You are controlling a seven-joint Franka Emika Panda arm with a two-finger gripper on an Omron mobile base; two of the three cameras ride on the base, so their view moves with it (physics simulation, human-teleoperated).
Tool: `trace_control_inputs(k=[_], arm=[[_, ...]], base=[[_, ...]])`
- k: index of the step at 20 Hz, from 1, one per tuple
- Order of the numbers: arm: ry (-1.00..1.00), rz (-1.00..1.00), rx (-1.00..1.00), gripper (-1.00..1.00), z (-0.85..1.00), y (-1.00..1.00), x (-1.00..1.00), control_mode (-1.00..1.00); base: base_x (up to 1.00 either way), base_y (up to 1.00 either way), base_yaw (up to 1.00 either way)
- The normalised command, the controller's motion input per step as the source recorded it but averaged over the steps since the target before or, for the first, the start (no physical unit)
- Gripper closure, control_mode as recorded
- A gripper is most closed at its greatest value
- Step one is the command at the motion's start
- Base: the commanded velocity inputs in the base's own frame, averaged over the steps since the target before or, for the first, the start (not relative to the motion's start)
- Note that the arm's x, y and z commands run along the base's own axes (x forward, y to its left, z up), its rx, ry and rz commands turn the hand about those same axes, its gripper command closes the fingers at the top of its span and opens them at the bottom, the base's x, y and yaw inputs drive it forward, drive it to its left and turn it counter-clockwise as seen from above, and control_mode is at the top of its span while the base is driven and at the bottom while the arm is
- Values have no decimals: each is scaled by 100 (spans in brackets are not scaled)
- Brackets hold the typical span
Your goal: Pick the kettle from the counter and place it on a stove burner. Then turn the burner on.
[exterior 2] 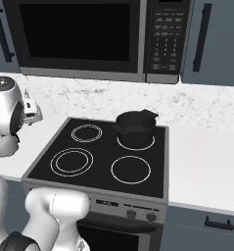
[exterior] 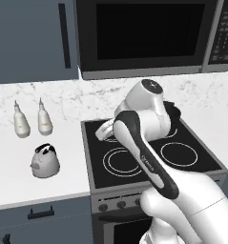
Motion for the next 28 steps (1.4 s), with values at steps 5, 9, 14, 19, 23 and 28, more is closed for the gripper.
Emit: trace_control_inputs(k=[5, 9, 14, 19, 23, 28], arm=[[-4, 30, -3, -100, 0, 64, 0, -100], [-3, 29, -6, -100, -1, 63, -1, -100], [0, 25, -14, -100, 0, 65, 0, -100], [0, 23, -25, -100, -8, 71, 0, -100], [0, 25, -25, -100, -6, 63, 8, -100], [0, 30, -9, -100, -17, 11, 38, -100]], base=[[0, 0, 0], [0, 0, 0], [0, 0, 0], [0, 0, 0], [0, 0, 0], [0, 0, 0]])
